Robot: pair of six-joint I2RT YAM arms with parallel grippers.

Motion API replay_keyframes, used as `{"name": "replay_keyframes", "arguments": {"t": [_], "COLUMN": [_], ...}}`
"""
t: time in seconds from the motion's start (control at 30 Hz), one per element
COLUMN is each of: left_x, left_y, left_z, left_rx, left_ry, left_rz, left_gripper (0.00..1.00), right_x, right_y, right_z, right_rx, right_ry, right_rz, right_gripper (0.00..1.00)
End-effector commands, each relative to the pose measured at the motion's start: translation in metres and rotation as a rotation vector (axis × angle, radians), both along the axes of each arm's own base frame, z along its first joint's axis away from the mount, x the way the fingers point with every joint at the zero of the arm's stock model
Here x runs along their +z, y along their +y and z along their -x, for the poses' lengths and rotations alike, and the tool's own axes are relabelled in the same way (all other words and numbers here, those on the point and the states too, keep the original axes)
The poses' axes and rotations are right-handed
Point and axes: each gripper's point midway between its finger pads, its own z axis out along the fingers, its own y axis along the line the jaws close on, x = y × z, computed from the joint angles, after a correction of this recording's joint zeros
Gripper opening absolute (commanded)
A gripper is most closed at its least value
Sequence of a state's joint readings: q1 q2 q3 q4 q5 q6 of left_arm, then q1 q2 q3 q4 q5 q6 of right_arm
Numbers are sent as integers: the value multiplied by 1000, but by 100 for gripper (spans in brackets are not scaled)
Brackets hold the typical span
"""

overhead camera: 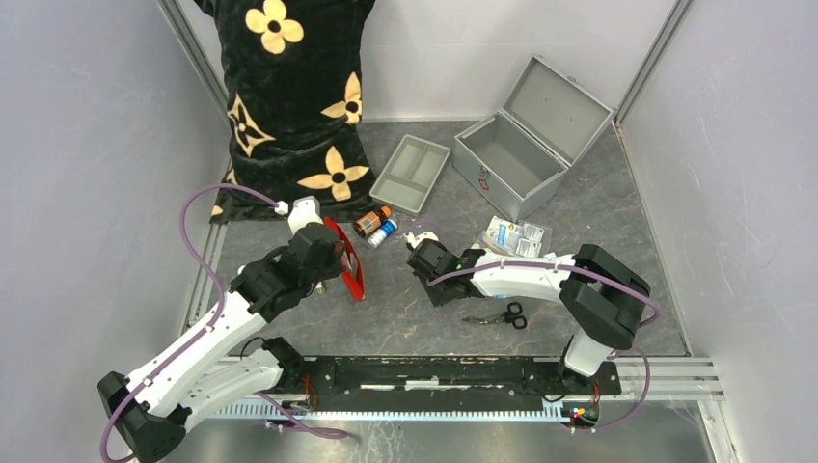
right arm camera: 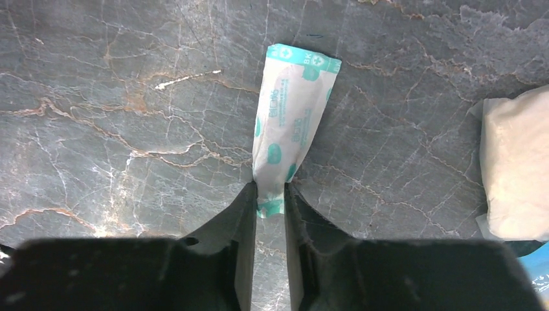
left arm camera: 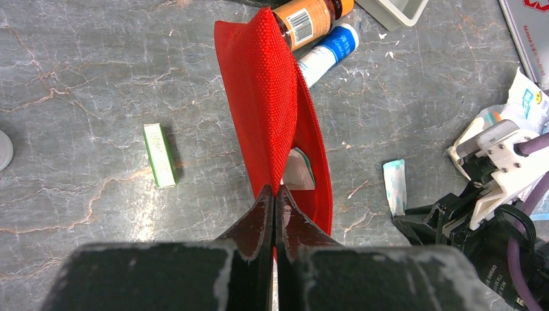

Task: Organize the medicine kit
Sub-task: Pick up the medical item at the center of the board, then place the medical item at the medicine pouch.

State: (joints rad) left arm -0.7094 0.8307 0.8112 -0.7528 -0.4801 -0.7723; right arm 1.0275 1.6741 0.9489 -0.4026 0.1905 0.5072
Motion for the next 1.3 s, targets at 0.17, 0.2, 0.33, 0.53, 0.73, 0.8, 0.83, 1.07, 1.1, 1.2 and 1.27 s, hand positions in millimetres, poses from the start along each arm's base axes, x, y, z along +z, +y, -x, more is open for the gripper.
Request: {"name": "replay_keyframes", "arguments": {"t": [0.17, 0.2, 0.33, 0.53, 0.73, 0.8, 0.83, 1.07, 1.1, 1.2, 1.27], "left_x": [7, 8, 7, 5, 8, 8, 8, 10, 10, 12, 13], "left_y": [2, 2, 1, -2, -4, -4, -4, -6, -6, -8, -9], "left_z": [-5, -5, -6, -6, -6, -5, -5, -3, -3, -2, -1], "left_rx": [6, 6, 2, -20, -32, -34, -35, -48, -53, -69, -75], "left_ry": [-40, -41, -40, -36, -54, -55, -55, -61, -62, -72, -76], "left_rz": [-13, -12, -12, -13, 4, 3, 3, 18, 20, 32, 37], "left_gripper": [2, 2, 2, 2, 2, 2, 2, 2, 2, 2, 2], "right_x": [10, 14, 32, 95, 173, 189, 198, 207, 207, 205, 204], "right_y": [-2, -1, 12, 57, 117, 130, 137, 173, 175, 181, 183], "right_z": [-8, -9, -11, -6, 9, 13, 13, 15, 13, 11, 7], "right_rx": [-6, -9, 4, 91, 223, 230, 234, 234, 227, 218, 205], "right_ry": [-50, -56, -83, -121, -106, -81, -75, 72, 87, 122, 129], "right_rz": [26, 15, -76, -388, -780, -874, -923, -1081, -1095, -1122, -1121], "right_gripper": [8, 5, 0, 0, 0, 0, 0, 0, 0, 0, 2]}}
